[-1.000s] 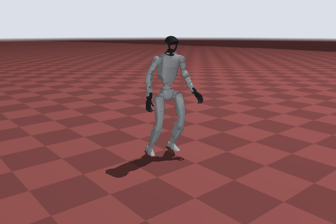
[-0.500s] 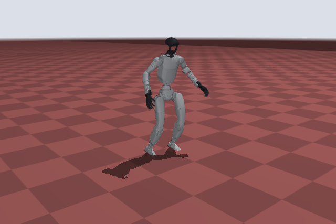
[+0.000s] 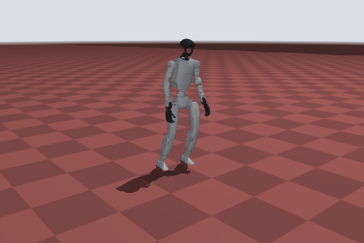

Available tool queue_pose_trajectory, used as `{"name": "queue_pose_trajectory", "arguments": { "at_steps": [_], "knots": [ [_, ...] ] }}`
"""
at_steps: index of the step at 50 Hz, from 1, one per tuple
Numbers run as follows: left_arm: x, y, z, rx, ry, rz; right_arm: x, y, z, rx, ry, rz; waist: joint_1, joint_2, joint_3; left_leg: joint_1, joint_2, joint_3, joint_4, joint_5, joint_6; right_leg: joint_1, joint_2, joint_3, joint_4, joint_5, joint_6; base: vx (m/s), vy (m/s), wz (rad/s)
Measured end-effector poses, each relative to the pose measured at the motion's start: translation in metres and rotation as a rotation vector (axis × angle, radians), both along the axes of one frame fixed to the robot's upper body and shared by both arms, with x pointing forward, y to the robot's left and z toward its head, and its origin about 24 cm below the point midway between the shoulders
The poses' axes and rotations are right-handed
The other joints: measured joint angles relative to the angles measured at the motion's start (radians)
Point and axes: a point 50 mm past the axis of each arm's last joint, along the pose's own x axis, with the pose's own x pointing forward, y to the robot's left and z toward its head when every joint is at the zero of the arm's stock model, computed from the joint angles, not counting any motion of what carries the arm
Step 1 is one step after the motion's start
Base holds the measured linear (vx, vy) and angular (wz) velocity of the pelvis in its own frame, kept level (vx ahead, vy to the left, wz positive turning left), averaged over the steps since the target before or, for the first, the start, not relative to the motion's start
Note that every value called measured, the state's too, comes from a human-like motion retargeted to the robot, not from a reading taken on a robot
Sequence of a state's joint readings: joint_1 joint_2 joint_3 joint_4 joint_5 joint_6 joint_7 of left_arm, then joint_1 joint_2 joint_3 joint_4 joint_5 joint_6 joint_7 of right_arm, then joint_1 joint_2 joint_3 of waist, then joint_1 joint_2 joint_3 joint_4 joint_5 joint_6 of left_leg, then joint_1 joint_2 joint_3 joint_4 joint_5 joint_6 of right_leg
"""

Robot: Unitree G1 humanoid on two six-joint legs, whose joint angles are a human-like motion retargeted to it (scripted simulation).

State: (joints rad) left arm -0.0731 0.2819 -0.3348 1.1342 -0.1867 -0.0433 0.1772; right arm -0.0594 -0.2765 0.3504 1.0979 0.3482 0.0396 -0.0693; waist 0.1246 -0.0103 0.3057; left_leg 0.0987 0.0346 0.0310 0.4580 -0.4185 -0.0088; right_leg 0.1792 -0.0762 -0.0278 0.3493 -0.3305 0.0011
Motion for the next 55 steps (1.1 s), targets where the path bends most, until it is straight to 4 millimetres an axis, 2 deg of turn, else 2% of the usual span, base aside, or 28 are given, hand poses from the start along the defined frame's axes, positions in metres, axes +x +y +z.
{"name": "queue_pose_trajectory", "arguments": {
  "at_steps": [2,3,4,5,7,8,10,12,15,20,23,24,25,27,28,30,32,33,35,37,38,40,44,48,51,52,53,55],
  "knots": [
    [0.008,0.012,0.007,0.047,-0.033,0.049,0.015,-0.006,0.009,-0.035,-0.086,-0.026,0.004,-0.004,0.018,-0.132,0.007,0.010,0.269,-0.152,0.158,-0.138,-0.003,-0.019,0.297,-0.223,-0.158,-0.16,0.00,-0.09],
    [0.007,0.017,0.008,0.065,-0.042,0.071,0.017,-0.008,0.012,-0.042,-0.117,-0.037,0.006,-0.013,0.001,-0.183,0.006,0.022,0.321,-0.149,0.182,-0.199,-0.012,-0.018,0.372,-0.239,-0.178,-0.05,0.01,-0.15],
    [0.003,0.019,0.008,0.075,-0.043,0.085,0.014,-0.009,0.012,-0.043,-0.128,-0.044,0.008,-0.026,-0.035,-0.209,0.000,0.035,0.295,-0.101,0.162,-0.240,-0.024,-0.014,0.373,-0.192,-0.149,0.00,0.00,0.00],
    [-0.003,0.021,0.006,0.081,-0.040,0.094,0.009,-0.009,0.012,-0.041,-0.131,-0.049,0.010,-0.041,-0.080,-0.222,-0.008,0.049,0.231,-0.031,0.121,-0.270,-0.037,-0.008,0.336,-0.115,-0.095,0.12,0.01,-0.13],
    [-0.022,0.020,0.000,0.057,0.011,0.041,-0.011,-0.008,0.005,-0.010,-0.081,-0.035,0.015,-0.052,-0.175,-0.164,-0.019,0.042,-0.039,0.247,0.001,-0.224,-0.036,-0.006,0.066,0.214,0.056,0.16,0.00,-0.14],
    [-0.030,0.019,-0.003,0.034,0.041,0.001,-0.021,-0.006,0.002,0.018,-0.050,-0.025,0.018,-0.051,-0.213,-0.126,-0.017,0.031,-0.183,0.420,-0.051,-0.183,-0.029,-0.008,-0.094,0.416,0.113,0.13,-0.02,-0.14],
    [-0.041,0.018,-0.005,-0.020,0.073,-0.061,-0.035,-0.003,-0.003,0.072,-0.002,-0.001,0.021,-0.041,-0.251,-0.060,0.003,0.035,-0.392,0.684,-0.159,-0.116,-0.023,-0.035,-0.316,0.699,0.191,0.09,-0.02,-0.12],
    [-0.043,0.019,-0.003,-0.045,0.064,-0.078,-0.041,0.000,-0.005,0.099,0.029,0.024,0.018,-0.034,-0.250,-0.021,0.022,0.088,-0.459,0.726,-0.213,-0.082,-0.031,-0.077,-0.377,0.737,0.215,0.00,0.00,0.00],
    [-0.035,0.024,0.002,-0.023,0.039,-0.094,-0.042,0.000,-0.006,0.082,0.062,0.063,0.012,-0.035,-0.217,0.013,0.021,0.128,-0.459,0.713,-0.195,-0.056,-0.042,-0.047,-0.366,0.714,0.209,-0.05,0.00,0.06],
    [-0.005,0.030,0.013,0.013,-0.039,-0.089,-0.024,-0.017,0.002,0.020,0.015,0.040,0.003,-0.025,-0.123,0.039,0.025,0.049,-0.352,0.663,-0.148,-0.021,-0.066,0.077,-0.281,0.628,0.118,-0.10,0.02,0.10],
    [0.014,0.029,0.022,-0.002,-0.118,-0.077,-0.012,-0.030,0.011,-0.007,-0.042,0.019,-0.005,0.000,-0.080,0.052,0.037,-0.034,-0.341,0.661,-0.174,-0.012,-0.054,0.156,-0.244,0.635,0.097,-0.09,0.04,0.01],
    [0.021,0.029,0.027,-0.004,-0.146,-0.070,-0.007,-0.036,0.014,-0.022,-0.057,0.017,-0.009,0.007,-0.059,0.065,0.037,-0.051,-0.328,0.602,-0.174,-0.005,-0.050,0.179,-0.217,0.588,0.085,-0.09,0.05,-0.01],
    [0.028,0.030,0.031,-0.003,-0.175,-0.062,-0.002,-0.041,0.018,-0.039,-0.071,0.014,-0.014,0.013,-0.035,0.081,0.037,-0.062,-0.308,0.516,-0.167,0.004,-0.047,0.199,-0.183,0.514,0.069,-0.12,0.05,0.08],
    [0.050,0.036,0.046,0.009,-0.257,-0.024,0.015,-0.056,0.029,-0.088,-0.114,-0.013,-0.023,0.011,0.034,0.082,0.026,-0.054,-0.154,0.173,-0.101,0.010,-0.063,0.178,-0.014,0.147,0.019,-0.16,0.03,0.23],
    [0.060,0.040,0.054,0.017,-0.297,-0.006,0.021,-0.063,0.034,-0.113,-0.139,-0.033,-0.026,0.003,0.060,0.046,0.016,-0.054,-0.034,0.013,-0.049,-0.005,-0.076,0.155,0.083,-0.036,-0.009,-0.18,0.00,0.39],
    [0.067,0.047,0.062,0.033,-0.342,0.044,0.028,-0.074,0.042,-0.160,-0.190,-0.085,-0.037,-0.005,0.066,-0.118,0.012,-0.071,0.277,-0.182,0.109,-0.091,-0.076,0.119,0.282,-0.283,-0.121,-0.14,-0.03,0.40],
    [0.048,0.052,0.053,0.030,-0.324,0.136,0.022,-0.075,0.041,-0.181,-0.198,-0.093,-0.034,-0.010,0.016,-0.201,0.026,-0.051,0.329,-0.144,0.127,-0.186,-0.063,0.128,0.353,-0.268,-0.180,0.03,-0.01,-0.23],
    [0.033,0.053,0.046,0.024,-0.294,0.182,0.016,-0.073,0.039,-0.176,-0.190,-0.084,-0.026,-0.021,-0.030,-0.204,0.027,-0.029,0.252,-0.076,0.095,-0.230,-0.065,0.143,0.333,-0.191,-0.159,0.14,-0.01,-0.62],
    [-0.005,0.051,0.028,0.002,-0.193,0.206,0.000,-0.067,0.035,-0.135,-0.172,-0.054,-0.018,-0.035,-0.115,-0.136,0.019,-0.014,-0.006,0.158,0.017,-0.219,-0.067,0.180,0.143,0.070,-0.060,0.21,-0.02,-0.56],
    [-0.043,0.046,0.016,-0.044,-0.081,0.120,-0.022,-0.063,0.033,-0.060,-0.153,-0.018,-0.025,-0.029,-0.187,-0.069,0.029,-0.063,-0.255,0.473,-0.076,-0.132,-0.067,0.222,-0.165,0.439,0.088,0.22,-0.06,-0.09],
    [-0.066,0.042,0.012,-0.066,-0.032,0.068,-0.039,-0.061,0.032,-0.033,-0.136,-0.001,-0.027,-0.027,-0.220,-0.042,0.038,-0.089,-0.354,0.607,-0.130,-0.105,-0.076,0.229,-0.267,0.580,0.157,0.18,-0.08,0.01],
    [-0.078,0.040,0.012,-0.092,0.011,-0.003,-0.048,-0.059,0.030,-0.008,-0.112,0.009,-0.028,-0.022,-0.232,-0.023,0.073,-0.094,-0.443,0.712,-0.211,-0.104,-0.098,0.166,-0.316,0.664,0.228,0.12,-0.08,-0.03],
    [-0.088,0.044,0.016,-0.068,0.032,-0.043,-0.070,-0.059,0.021,-0.038,-0.024,-0.033,-0.006,-0.031,-0.197,-0.004,0.113,0.027,-0.429,0.663,-0.179,-0.095,-0.157,0.073,-0.292,0.608,0.221,0.03,-0.05,-0.05],
    [-0.081,0.051,0.018,-0.060,0.008,0.001,-0.070,-0.057,0.015,-0.055,0.018,-0.036,0.024,-0.047,-0.129,-0.005,0.094,0.008,-0.355,0.552,-0.186,-0.077,-0.182,0.108,-0.276,0.549,0.233,-0.01,-0.01,-0.04],
    [-0.075,0.049,0.017,-0.047,-0.017,0.032,-0.058,-0.055,0.017,-0.057,-0.017,-0.021,0.026,-0.042,-0.092,-0.019,0.078,-0.067,-0.311,0.507,-0.208,-0.082,-0.185,0.109,-0.242,0.521,0.223,-0.02,0.00,-0.01],
    [-0.069,0.050,0.017,-0.036,-0.030,0.048,-0.050,-0.056,0.019,-0.061,-0.040,-0.021,0.022,-0.039,-0.072,-0.024,0.077,-0.074,-0.277,0.452,-0.194,-0.080,-0.189,0.103,-0.216,0.463,0.201,-0.09,0.00,0.06],
    [-0.061,0.052,0.019,-0.019,-0.049,0.073,-0.040,-0.057,0.022,-0.072,-0.069,-0.029,0.017,-0.038,-0.046,-0.031,0.077,-0.067,-0.218,0.343,-0.158,-0.077,-0.200,0.089,-0.172,0.348,0.166,-0.12,-0.01,0.15],
    [-0.041,0.060,0.022,0.038,-0.094,0.153,-0.015,-0.060,0.028,-0.116,-0.140,-0.075,0.005,-0.043,0.011,-0.097,0.078,-0.066,0.008,0.062,-0.045,-0.113,-0.218,0.077,0.012,0.042,0.075,-0.15,-0.03,0.23]
  ]
}}
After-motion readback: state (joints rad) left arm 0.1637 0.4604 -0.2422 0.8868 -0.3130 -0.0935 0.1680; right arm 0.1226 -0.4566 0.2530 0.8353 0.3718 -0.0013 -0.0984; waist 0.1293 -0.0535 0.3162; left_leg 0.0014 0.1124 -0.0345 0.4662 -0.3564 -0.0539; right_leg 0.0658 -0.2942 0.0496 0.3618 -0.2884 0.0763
